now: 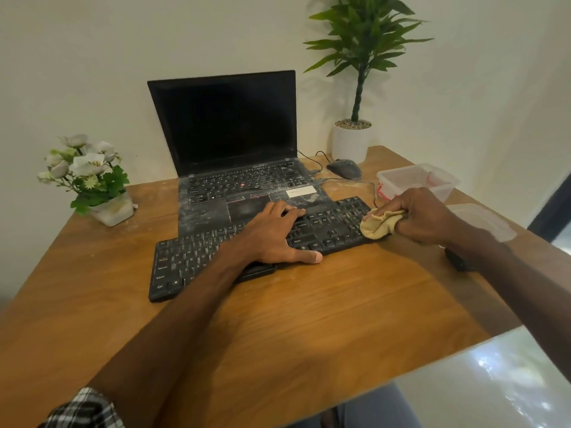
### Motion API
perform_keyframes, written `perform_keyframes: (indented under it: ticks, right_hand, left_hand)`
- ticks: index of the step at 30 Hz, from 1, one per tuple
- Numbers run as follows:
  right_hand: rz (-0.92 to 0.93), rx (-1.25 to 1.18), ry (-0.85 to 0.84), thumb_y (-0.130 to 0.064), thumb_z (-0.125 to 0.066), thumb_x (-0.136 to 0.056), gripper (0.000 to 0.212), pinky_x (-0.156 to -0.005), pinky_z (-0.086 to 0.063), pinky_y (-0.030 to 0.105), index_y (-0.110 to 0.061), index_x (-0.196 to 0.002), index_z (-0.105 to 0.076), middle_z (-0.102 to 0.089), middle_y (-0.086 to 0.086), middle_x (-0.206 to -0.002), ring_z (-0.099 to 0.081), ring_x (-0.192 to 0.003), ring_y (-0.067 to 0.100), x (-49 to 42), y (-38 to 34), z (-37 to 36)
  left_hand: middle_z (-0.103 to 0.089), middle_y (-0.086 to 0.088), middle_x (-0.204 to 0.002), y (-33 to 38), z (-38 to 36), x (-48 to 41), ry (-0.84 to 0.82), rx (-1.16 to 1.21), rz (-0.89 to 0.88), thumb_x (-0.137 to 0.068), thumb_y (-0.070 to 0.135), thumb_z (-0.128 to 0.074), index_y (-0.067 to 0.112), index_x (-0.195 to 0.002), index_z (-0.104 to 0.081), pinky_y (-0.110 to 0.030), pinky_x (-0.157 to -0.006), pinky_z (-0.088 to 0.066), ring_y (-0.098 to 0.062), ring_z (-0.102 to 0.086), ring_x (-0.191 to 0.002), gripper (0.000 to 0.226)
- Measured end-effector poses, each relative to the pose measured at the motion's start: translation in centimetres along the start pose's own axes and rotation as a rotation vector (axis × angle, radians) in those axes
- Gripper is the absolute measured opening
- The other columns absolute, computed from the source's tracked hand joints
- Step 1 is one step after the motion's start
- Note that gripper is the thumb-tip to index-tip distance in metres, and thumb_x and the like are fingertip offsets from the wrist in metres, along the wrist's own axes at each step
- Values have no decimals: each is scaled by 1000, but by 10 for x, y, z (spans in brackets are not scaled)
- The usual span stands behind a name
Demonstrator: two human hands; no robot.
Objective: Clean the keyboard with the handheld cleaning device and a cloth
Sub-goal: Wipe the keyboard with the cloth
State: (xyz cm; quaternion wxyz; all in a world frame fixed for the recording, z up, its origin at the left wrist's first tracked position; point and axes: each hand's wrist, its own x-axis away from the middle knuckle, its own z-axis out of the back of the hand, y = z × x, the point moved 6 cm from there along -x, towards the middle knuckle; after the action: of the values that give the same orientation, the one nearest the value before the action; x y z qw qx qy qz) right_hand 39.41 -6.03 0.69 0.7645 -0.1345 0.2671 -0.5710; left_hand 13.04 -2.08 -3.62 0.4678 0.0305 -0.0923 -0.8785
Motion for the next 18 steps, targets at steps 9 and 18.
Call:
perform_keyframes:
  ticks: [9,18]
  right_hand:
    - [-111,91,-8,8,-68,-73,40,-49,-46,10,-22,-95,-81,-73,-7,-74,-64,-66,6,16,-9,18]
    - [-79,169,34,2,-72,-78,40,-59,-37,16,-15,-114,-76,-75,3,-93,-61,-78,16,4,2,-13]
  left_hand:
    - [-26,-3,-162,0,0,-1,-1,-8,7,-72,89,-62,24,-165,-21,-45,-114,-34,-23,-25,-147,120]
    - [-25,-1,-162,-1,0,-2,0,-8,0,-72,90,-60,24,-165,-20,-46,-114,-35,-22,-24,-147,121]
